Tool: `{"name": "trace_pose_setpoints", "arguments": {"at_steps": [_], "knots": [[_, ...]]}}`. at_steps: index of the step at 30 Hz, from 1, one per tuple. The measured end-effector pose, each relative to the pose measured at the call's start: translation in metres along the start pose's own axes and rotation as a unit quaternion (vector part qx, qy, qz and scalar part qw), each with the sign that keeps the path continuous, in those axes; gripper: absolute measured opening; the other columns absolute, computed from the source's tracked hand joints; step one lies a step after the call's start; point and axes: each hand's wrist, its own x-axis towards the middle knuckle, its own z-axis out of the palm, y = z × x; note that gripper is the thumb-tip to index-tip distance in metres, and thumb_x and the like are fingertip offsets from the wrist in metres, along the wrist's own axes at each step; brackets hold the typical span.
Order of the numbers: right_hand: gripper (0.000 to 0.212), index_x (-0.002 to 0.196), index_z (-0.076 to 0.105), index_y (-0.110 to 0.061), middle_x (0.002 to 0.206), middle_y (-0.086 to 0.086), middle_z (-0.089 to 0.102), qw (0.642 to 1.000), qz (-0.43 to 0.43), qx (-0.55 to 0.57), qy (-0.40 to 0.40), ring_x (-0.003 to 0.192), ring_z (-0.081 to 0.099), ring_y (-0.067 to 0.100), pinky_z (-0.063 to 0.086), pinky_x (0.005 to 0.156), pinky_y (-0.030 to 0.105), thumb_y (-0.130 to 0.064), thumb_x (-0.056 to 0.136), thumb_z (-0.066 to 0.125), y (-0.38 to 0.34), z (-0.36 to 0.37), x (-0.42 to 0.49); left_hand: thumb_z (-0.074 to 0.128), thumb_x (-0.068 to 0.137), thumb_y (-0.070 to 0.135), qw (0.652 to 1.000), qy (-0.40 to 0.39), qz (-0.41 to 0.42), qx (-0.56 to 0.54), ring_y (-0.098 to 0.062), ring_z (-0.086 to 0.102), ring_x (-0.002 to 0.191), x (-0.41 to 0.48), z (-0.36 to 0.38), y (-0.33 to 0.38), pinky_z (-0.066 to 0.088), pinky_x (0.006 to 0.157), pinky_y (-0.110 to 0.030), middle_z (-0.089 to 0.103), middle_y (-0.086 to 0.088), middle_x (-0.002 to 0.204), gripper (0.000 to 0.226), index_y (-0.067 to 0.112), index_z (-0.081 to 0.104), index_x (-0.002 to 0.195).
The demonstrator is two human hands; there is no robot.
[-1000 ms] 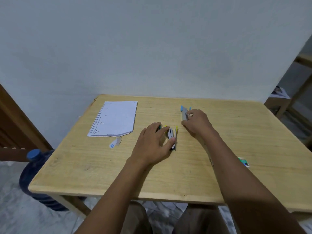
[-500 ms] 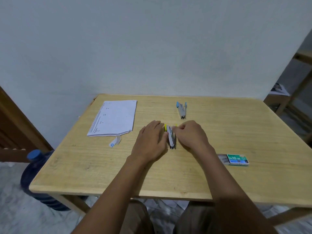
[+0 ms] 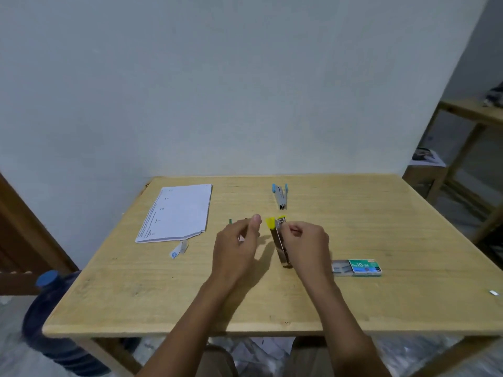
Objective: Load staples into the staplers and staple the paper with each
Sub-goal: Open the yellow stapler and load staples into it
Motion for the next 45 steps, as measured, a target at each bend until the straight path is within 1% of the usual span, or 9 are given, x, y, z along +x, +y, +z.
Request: {"name": "trace_pose_setpoints", "arguments": {"at_steps": [7, 16, 24, 26, 32, 35, 38, 41, 45], "knots": [[0.015, 0.093, 0.08, -0.014, 0.065, -0.028, 0.062, 0.987, -0.092, 0.118, 0.058, 0.068, 0.067, -0.008, 0.057, 0.065, 0.024, -0.017, 0.094, 0.065, -0.006, -0.01, -0.028, 0.068, 0.088, 0.041, 0.99, -0.022, -0.069, -0.118, -0.004, 0.062, 0.055, -0.011, -0.007, 0.046, 0.05, 0.065, -0.021, 0.073, 0.012, 0.066, 0.025, 0.026, 0.078, 0.071], [0.014, 0.098, 0.079, -0.013, 0.075, -0.004, 0.076, 0.98, -0.146, 0.122, 0.062, 0.068, 0.072, 0.007, 0.06, 0.063, 0.04, -0.015, 0.094, 0.066, -0.007, -0.016, -0.026, 0.077, 0.081, 0.037, 0.994, -0.017, -0.052, -0.097, -0.004, 0.063, 0.054, -0.015, -0.01, 0.048, 0.039, 0.051, -0.013, 0.07, -0.001, 0.06, 0.03, 0.017, 0.07, 0.059], [0.011, 0.092, 0.075, -0.021, 0.067, -0.015, 0.069, 0.966, 0.008, 0.228, 0.122, 0.063, 0.07, 0.001, 0.058, 0.058, 0.022, -0.018, 0.095, 0.064, -0.007, -0.009, -0.018, 0.08, 0.079, 0.016, 0.986, 0.029, -0.024, -0.165, 0.001, 0.064, 0.062, -0.033, -0.011, 0.052, 0.047, 0.063, -0.011, 0.07, 0.008, 0.064, 0.014, 0.016, 0.071, 0.069], [0.012, 0.087, 0.071, -0.029, 0.071, -0.009, 0.074, 0.958, 0.034, 0.26, 0.115, 0.072, 0.074, 0.008, 0.061, 0.065, 0.031, -0.02, 0.094, 0.066, -0.006, -0.009, -0.014, 0.079, 0.08, 0.012, 0.982, 0.022, -0.02, -0.186, 0.001, 0.067, 0.067, -0.034, -0.015, 0.049, 0.048, 0.065, -0.01, 0.072, 0.009, 0.068, 0.008, 0.014, 0.074, 0.075], [0.029, 0.124, 0.051, -0.017, 0.089, 0.004, 0.072, 0.899, 0.19, 0.389, 0.063, 0.073, 0.073, 0.015, 0.062, 0.072, 0.037, -0.013, 0.096, 0.061, -0.004, -0.012, -0.007, 0.074, 0.085, 0.012, 0.969, 0.04, -0.043, -0.241, -0.008, 0.071, 0.078, -0.033, -0.026, 0.043, 0.052, 0.067, -0.018, 0.075, 0.007, 0.079, 0.003, 0.014, 0.075, 0.087], [0.042, 0.137, 0.049, -0.023, 0.11, 0.002, 0.069, 0.978, 0.095, 0.183, 0.024, 0.094, 0.064, 0.018, 0.051, 0.081, 0.033, -0.027, 0.096, 0.059, -0.001, -0.012, -0.006, 0.069, 0.09, 0.012, 0.957, 0.056, -0.049, -0.282, -0.018, 0.073, 0.09, -0.03, -0.031, 0.042, 0.058, 0.079, -0.027, 0.076, -0.001, 0.089, 0.005, 0.01, 0.072, 0.093], [0.036, 0.128, 0.059, -0.034, 0.14, -0.011, 0.049, 0.995, -0.03, 0.091, -0.004, 0.131, 0.044, 0.008, 0.037, 0.1, 0.028, -0.045, 0.094, 0.059, -0.011, -0.018, -0.011, 0.063, 0.094, 0.01, 0.949, 0.042, -0.04, -0.309, -0.019, 0.073, 0.094, -0.027, -0.036, 0.044, 0.058, 0.081, -0.027, 0.075, -0.008, 0.096, 0.014, 0.0, 0.069, 0.101], [0.03, 0.115, 0.068, -0.04, 0.127, -0.027, 0.056, 0.978, -0.147, 0.128, -0.077, 0.127, 0.046, -0.001, 0.036, 0.104, 0.026, -0.053, 0.089, 0.061, -0.025, -0.028, -0.012, 0.061, 0.095, 0.01, 0.951, 0.014, -0.025, -0.309, -0.018, 0.073, 0.096, -0.025, -0.039, 0.048, 0.058, 0.082, -0.027, 0.076, -0.005, 0.094, 0.016, 0.002, 0.071, 0.105], [0.016, 0.106, 0.073, -0.026, 0.103, -0.015, 0.069, 0.946, -0.212, 0.181, -0.167, 0.103, 0.062, 0.001, 0.044, 0.091, 0.018, -0.031, 0.093, 0.066, -0.037, -0.03, -0.01, 0.059, 0.096, 0.01, 0.954, -0.014, -0.01, -0.301, -0.018, 0.073, 0.095, -0.023, -0.04, 0.052, 0.057, 0.08, -0.024, 0.076, -0.004, 0.091, 0.017, 0.005, 0.072, 0.107]]}}
